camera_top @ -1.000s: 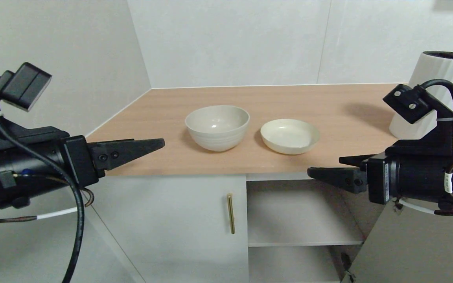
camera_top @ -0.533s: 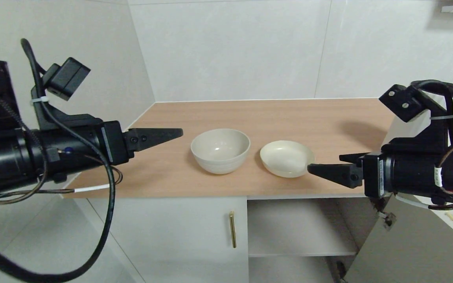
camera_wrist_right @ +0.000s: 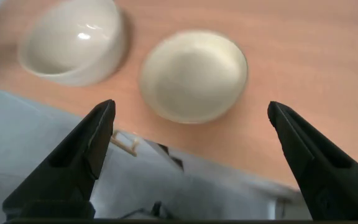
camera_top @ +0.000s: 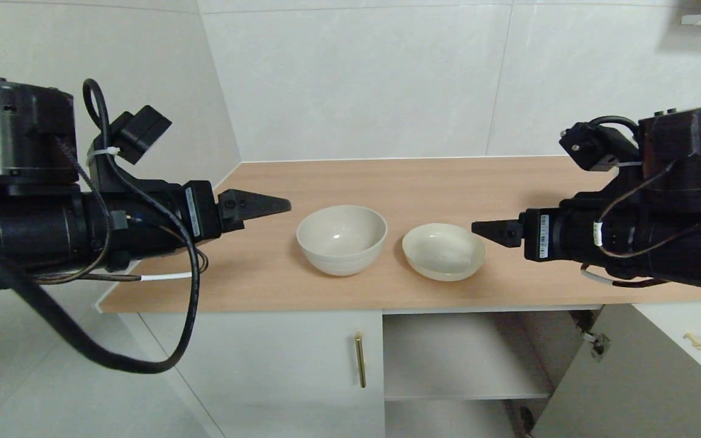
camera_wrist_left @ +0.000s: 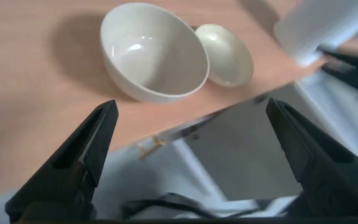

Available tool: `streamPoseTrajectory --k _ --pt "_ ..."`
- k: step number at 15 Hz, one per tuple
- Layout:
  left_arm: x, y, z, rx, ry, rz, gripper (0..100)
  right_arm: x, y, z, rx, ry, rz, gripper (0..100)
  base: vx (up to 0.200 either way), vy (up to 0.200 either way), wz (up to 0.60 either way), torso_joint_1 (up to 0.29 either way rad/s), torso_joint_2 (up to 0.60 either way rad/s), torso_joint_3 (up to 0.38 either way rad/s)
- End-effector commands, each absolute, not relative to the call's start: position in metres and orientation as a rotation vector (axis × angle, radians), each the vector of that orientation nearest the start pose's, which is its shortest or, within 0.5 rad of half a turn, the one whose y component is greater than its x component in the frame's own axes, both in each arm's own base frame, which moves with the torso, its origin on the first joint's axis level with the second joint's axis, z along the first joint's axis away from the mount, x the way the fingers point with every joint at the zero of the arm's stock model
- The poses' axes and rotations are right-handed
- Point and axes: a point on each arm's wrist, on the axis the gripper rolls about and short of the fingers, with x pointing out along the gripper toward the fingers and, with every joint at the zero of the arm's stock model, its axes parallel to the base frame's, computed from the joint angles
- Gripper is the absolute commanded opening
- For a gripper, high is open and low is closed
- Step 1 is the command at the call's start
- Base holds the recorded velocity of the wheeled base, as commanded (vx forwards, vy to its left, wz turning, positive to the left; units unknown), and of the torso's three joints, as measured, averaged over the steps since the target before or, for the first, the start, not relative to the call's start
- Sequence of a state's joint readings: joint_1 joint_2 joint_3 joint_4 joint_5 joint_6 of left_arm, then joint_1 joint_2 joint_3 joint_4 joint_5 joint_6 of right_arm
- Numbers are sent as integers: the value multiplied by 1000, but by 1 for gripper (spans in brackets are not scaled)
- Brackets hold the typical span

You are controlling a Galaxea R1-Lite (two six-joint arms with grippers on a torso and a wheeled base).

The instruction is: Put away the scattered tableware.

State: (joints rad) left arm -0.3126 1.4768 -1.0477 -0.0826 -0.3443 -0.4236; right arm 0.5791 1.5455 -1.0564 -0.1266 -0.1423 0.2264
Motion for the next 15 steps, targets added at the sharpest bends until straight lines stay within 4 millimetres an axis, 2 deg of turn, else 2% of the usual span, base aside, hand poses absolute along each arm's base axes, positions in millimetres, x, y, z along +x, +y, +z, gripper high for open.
streamPoseTrajectory --k 1,2,4,8,11,15 --pt "257 -96 256 -443 537 -543 100 252 157 242 104 472 351 100 0 0 0 0 0 0" --pt "262 -99 251 -438 561 -520 100 256 157 243 116 495 335 100 0 0 0 0 0 0" --pt "284 -117 226 -386 622 -369 100 270 164 237 139 534 230 100 0 0 0 0 0 0" --pt "301 -135 203 -393 667 -298 100 272 165 235 132 532 208 100 0 0 0 0 0 0" --pt "317 -142 194 -473 674 -279 100 272 165 234 131 533 206 100 0 0 0 0 0 0" --pt "330 -146 183 -489 693 -252 100 272 165 234 132 531 206 100 0 0 0 0 0 0"
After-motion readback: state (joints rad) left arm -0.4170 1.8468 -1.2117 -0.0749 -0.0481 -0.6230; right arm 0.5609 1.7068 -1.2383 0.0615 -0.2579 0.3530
